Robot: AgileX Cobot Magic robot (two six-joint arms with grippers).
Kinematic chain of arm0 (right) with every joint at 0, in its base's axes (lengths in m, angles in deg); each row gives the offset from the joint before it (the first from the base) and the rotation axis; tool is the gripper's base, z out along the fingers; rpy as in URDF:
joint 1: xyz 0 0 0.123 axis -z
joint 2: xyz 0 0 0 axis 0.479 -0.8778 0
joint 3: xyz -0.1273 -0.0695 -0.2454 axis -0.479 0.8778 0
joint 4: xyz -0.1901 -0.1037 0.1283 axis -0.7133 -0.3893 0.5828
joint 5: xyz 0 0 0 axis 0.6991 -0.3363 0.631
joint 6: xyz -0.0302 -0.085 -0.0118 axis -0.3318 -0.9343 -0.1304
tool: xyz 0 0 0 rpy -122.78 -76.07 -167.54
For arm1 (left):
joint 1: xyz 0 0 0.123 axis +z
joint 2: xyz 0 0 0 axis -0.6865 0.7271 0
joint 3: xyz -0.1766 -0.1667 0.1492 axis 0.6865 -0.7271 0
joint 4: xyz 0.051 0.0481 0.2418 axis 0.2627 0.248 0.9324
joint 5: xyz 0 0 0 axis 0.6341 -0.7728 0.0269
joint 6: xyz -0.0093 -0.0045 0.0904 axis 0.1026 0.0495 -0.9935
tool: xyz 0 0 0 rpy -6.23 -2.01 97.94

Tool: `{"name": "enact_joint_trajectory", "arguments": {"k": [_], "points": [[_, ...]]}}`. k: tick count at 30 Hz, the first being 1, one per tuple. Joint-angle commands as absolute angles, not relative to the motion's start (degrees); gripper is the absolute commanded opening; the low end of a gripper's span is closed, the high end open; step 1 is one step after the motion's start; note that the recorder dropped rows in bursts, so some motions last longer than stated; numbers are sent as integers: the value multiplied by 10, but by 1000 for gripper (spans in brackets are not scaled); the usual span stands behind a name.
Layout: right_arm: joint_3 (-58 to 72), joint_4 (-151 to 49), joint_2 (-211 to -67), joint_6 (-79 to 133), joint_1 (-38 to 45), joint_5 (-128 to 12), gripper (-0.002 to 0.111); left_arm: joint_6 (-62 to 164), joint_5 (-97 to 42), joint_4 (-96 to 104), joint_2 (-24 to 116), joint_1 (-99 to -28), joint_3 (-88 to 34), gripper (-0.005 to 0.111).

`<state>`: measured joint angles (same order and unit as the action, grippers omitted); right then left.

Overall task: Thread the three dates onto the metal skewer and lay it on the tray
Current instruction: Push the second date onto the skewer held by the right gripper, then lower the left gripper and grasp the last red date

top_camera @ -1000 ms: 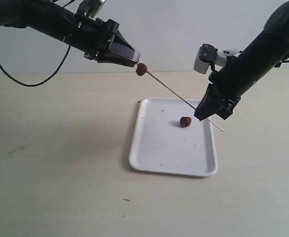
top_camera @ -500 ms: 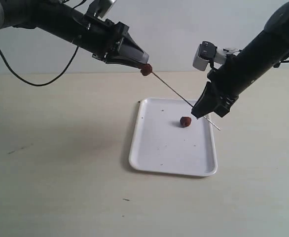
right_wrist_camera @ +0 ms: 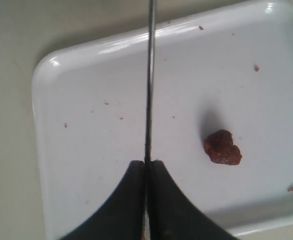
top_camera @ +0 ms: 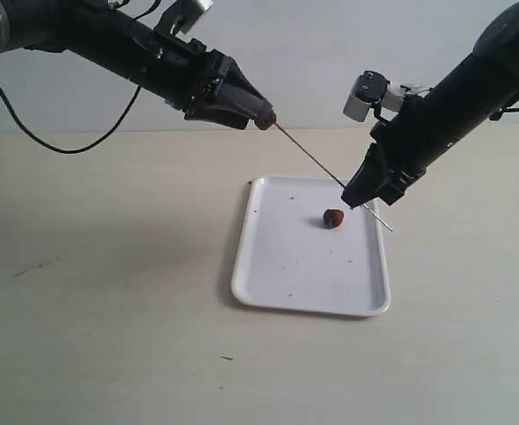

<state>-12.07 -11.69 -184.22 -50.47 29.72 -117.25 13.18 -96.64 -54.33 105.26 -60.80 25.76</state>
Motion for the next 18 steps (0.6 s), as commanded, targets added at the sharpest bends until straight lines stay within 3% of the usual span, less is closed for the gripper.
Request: {"name": "enact_joint_trajectory", "arguments": {"k": [1, 6, 10, 13, 18], "points": [[-122, -114, -1838, -463, 301, -1135, 0, 132, -974, -530, 1048, -611, 260, 76], [-122, -203, -1835, -282, 301, -1013, 0, 138, -898, -503, 1048, -618, 260, 76], [-145, -278, -1833, -183, 301, -1051, 0, 161, -876, -462, 1048, -647, 260, 76], [-166, -339, -1833, -112, 301, -1121, 0, 198, -831, -347, 1048, -701, 260, 76], [-167, -354, -1833, -80, 327, -1117, 0, 363, -724, -71, 1066, -807, 260, 76]]}}
